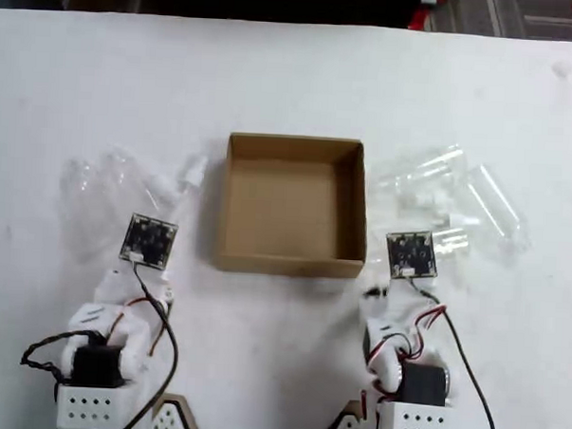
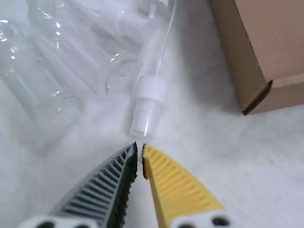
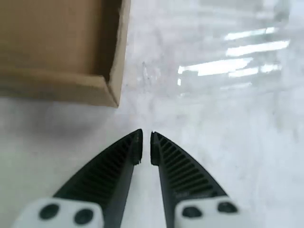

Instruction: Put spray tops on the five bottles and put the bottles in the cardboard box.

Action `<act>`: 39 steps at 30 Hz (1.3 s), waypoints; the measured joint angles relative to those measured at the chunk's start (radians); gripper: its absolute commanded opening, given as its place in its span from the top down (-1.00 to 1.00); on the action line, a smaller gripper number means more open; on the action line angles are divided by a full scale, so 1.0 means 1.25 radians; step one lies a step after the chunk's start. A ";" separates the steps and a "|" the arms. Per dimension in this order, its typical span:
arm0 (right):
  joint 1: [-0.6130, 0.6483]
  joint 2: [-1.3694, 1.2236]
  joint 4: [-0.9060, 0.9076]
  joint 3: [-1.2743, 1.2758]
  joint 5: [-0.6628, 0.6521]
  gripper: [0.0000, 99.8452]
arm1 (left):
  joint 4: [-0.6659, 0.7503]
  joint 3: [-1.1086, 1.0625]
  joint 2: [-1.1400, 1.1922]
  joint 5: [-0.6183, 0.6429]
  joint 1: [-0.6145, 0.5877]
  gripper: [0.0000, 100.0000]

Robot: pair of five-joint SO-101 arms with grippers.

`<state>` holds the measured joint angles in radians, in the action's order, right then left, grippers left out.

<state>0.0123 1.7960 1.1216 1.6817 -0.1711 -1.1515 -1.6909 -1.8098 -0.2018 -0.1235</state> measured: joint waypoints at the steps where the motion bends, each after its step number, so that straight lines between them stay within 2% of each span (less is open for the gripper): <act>1: 0.000 0.000 -0.041 0.000 0.000 0.96 | 0.000 0.000 0.000 0.000 0.000 0.95; 6: 0.000 0.000 -0.215 0.000 0.000 0.96 | 0.000 0.000 0.000 0.000 0.000 0.95; 16: 0.026 -0.001 -0.335 0.000 0.001 0.95 | -0.048 0.000 0.000 0.000 0.000 0.95; 18: 0.048 -0.001 -0.376 0.000 0.001 0.88 | -0.052 0.000 0.000 0.000 0.000 0.95; 23: 0.167 -0.001 -0.586 0.000 0.001 0.49 | -0.052 0.000 0.000 0.000 0.000 0.95; 27: 0.301 -0.001 -0.724 0.000 0.001 0.42 | -0.052 0.000 0.000 0.000 0.000 0.95; 31: 0.401 -0.001 -0.703 0.000 0.001 0.42 | -0.052 0.000 0.000 0.000 0.000 0.95; 39: 0.365 -0.001 -0.474 0.000 0.001 0.41 | -0.052 0.000 0.000 0.000 0.000 0.95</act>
<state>0.4680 1.7944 0.5294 1.6817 -0.1695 -1.2160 -1.6909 -1.8098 -0.2018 -0.1235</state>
